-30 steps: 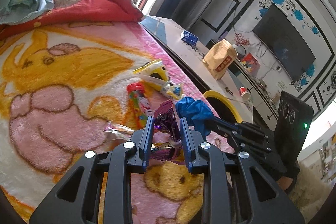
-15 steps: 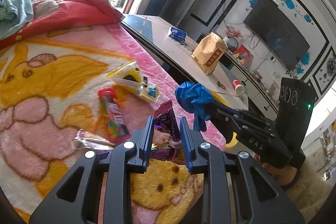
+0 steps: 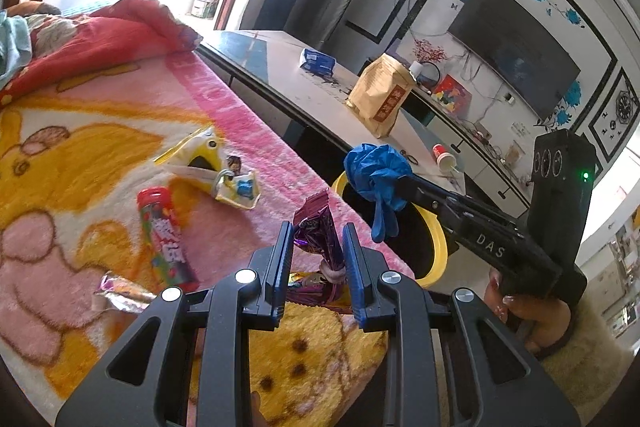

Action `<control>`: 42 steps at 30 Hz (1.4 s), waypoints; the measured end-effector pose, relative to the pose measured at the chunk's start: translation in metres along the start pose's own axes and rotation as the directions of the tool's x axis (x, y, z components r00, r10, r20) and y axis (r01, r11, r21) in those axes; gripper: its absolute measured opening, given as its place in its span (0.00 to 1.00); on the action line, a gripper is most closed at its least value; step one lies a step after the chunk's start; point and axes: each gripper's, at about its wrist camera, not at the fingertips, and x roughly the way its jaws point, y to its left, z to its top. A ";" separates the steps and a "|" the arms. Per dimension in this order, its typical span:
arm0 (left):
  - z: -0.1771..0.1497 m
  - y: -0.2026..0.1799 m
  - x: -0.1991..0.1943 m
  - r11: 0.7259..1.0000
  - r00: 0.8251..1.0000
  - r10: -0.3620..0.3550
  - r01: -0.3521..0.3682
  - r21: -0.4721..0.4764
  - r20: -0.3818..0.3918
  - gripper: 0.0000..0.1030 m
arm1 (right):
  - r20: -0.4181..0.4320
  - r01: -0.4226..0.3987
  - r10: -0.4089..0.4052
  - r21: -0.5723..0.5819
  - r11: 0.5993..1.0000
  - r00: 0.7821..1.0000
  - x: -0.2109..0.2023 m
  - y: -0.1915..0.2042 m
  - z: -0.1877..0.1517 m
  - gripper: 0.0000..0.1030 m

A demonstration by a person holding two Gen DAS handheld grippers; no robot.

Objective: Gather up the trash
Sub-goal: 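Carry the purple wrapper and blue bag over the yellow-rimmed bin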

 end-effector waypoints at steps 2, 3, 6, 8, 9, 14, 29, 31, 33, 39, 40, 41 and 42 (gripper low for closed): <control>0.001 -0.004 0.004 1.000 1.000 -0.002 0.002 0.006 -0.002 0.23 | 0.005 0.007 -0.007 0.010 1.000 1.000 -0.002 -0.005 0.001 0.01; 0.002 -0.005 0.005 1.000 1.000 -0.002 0.002 0.009 -0.002 0.23 | 0.009 0.013 -0.013 0.016 1.000 1.000 -0.003 -0.008 0.002 0.01; 0.003 -0.013 0.010 1.000 1.000 0.001 -0.001 0.029 0.002 0.23 | 0.019 0.030 -0.030 0.033 0.999 0.999 -0.006 -0.016 0.003 0.01; 0.004 -0.018 0.013 0.999 1.000 -0.001 0.001 0.037 0.002 0.23 | 0.024 0.039 -0.040 0.046 0.998 0.999 -0.007 -0.021 0.003 0.01; 0.004 -0.019 0.015 0.999 1.000 -0.002 0.002 0.040 0.002 0.23 | 0.028 0.046 -0.048 0.057 0.997 0.998 -0.008 -0.024 0.004 0.01; 0.007 -0.029 0.024 0.998 1.000 -0.007 0.008 0.064 -0.003 0.23 | 0.038 0.067 -0.071 0.096 0.993 0.997 -0.013 -0.041 0.005 0.01; 0.012 -0.060 0.060 0.993 0.998 -0.044 0.048 0.109 -0.040 0.23 | 0.046 0.142 -0.154 0.208 0.968 0.987 -0.021 -0.085 0.004 0.01; 0.012 -0.065 0.065 0.992 0.998 -0.047 0.053 0.114 -0.047 0.23 | 0.047 0.148 -0.162 0.221 0.964 0.986 -0.022 -0.089 0.004 0.01; 0.012 -0.068 0.070 0.992 0.997 -0.050 0.055 0.117 -0.052 0.23 | 0.047 0.155 -0.171 0.234 0.960 0.984 -0.022 -0.094 0.004 0.01; 0.012 -0.079 0.080 0.989 0.997 -0.053 0.060 0.133 -0.058 0.23 | 0.051 0.173 -0.193 0.263 0.949 0.980 -0.025 -0.108 0.003 0.01; 0.013 -0.082 0.082 0.988 0.997 -0.052 0.059 0.141 -0.058 0.23 | 0.051 0.178 -0.198 0.268 0.947 0.979 -0.026 -0.111 0.002 0.01; 0.014 -0.084 0.084 0.988 0.997 -0.051 0.059 0.145 -0.057 0.23 | 0.051 0.181 -0.202 0.272 0.945 0.978 -0.026 -0.113 0.002 0.01; 0.013 -0.085 0.085 0.987 0.997 -0.052 0.059 0.147 -0.056 0.23 | 0.052 0.184 -0.206 0.277 0.943 0.977 -0.027 -0.116 0.002 0.01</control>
